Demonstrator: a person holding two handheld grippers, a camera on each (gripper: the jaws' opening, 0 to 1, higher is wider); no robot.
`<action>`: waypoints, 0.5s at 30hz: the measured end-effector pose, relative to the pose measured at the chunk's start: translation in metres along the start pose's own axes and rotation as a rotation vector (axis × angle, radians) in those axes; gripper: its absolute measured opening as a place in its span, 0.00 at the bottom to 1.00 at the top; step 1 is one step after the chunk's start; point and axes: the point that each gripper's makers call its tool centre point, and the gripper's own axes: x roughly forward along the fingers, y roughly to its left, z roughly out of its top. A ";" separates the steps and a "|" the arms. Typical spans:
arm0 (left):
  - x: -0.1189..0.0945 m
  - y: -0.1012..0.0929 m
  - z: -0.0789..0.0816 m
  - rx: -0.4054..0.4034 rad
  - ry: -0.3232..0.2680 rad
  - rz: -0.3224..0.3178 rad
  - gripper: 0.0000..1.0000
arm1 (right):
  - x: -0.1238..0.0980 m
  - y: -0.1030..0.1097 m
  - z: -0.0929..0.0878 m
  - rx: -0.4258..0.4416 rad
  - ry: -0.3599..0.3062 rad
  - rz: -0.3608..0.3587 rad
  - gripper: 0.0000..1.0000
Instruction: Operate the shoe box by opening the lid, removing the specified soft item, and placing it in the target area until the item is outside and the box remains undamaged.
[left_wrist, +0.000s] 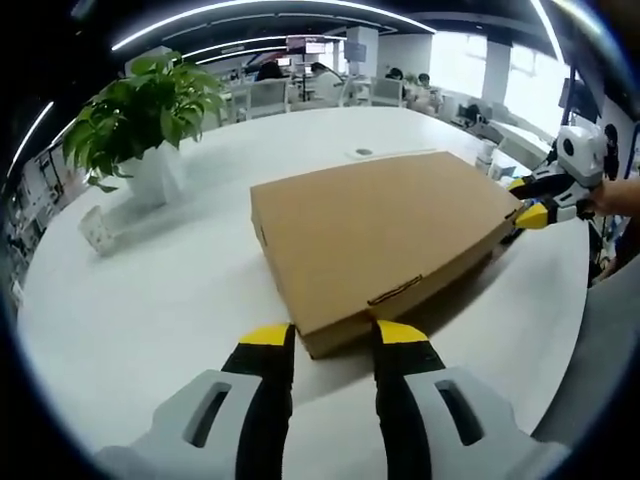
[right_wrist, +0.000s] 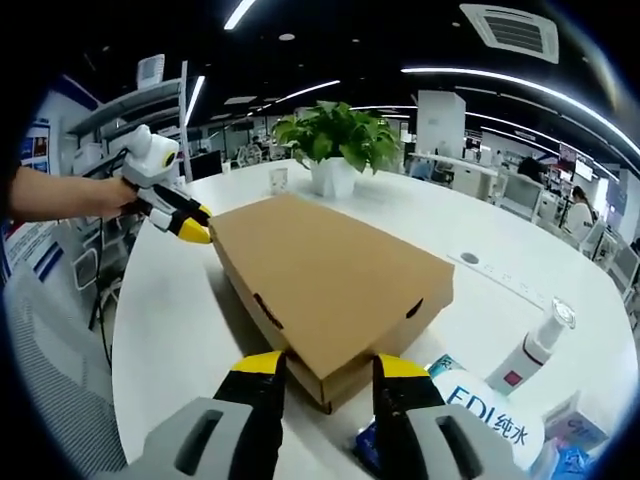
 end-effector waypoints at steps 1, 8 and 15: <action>0.000 0.000 0.000 0.003 0.001 0.002 0.30 | 0.000 0.000 0.000 0.000 0.000 0.001 0.32; -0.002 -0.001 0.001 0.009 -0.005 0.013 0.31 | -0.002 0.000 0.001 0.021 -0.004 0.003 0.31; -0.009 -0.004 0.002 0.009 -0.023 0.014 0.35 | -0.011 0.002 -0.003 -0.014 0.005 -0.010 0.35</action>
